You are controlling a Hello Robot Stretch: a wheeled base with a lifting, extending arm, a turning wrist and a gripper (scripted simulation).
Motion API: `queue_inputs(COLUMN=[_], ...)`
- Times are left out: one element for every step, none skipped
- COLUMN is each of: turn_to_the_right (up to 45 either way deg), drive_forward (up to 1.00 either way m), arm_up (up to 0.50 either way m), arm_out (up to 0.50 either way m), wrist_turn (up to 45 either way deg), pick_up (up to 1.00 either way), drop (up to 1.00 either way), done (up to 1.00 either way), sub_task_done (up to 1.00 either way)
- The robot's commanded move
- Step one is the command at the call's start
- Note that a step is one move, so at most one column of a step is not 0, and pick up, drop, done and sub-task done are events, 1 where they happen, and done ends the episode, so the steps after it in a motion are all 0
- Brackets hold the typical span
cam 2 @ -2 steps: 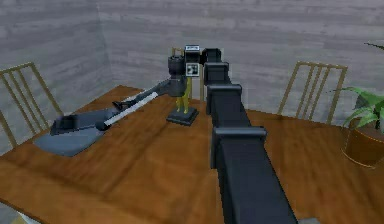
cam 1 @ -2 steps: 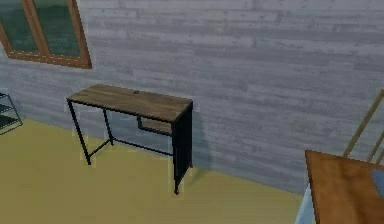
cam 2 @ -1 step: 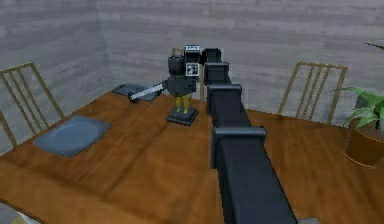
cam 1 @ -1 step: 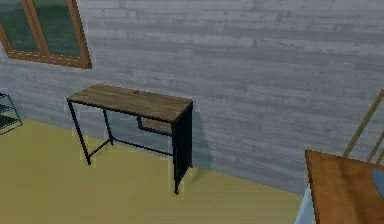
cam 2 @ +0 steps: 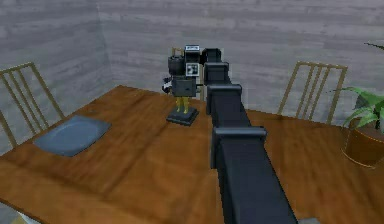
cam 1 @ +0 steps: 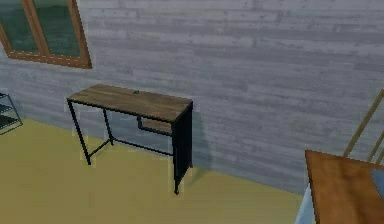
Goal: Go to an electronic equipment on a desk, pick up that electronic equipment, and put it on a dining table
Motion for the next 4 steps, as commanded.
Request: queue_inputs(turn_to_the_right=[0.0,0.0,0.0,0.0], drive_forward=[0.0,0.0,0.0,0.0], arm_up=[-0.32,0.0,0.0,0.0], arm_out=[0.0,0.0,-0.1,0.0], wrist_turn=[0.0,0.0,0.0,0.0], pick_up=[0.0,0.0,0.0,0.0], drop=[0.0,1.0,0.0,0.0], done=[0.0,0.0,0.0,1.0], sub_task_done=[0.0,0.0,0.0,0.0])
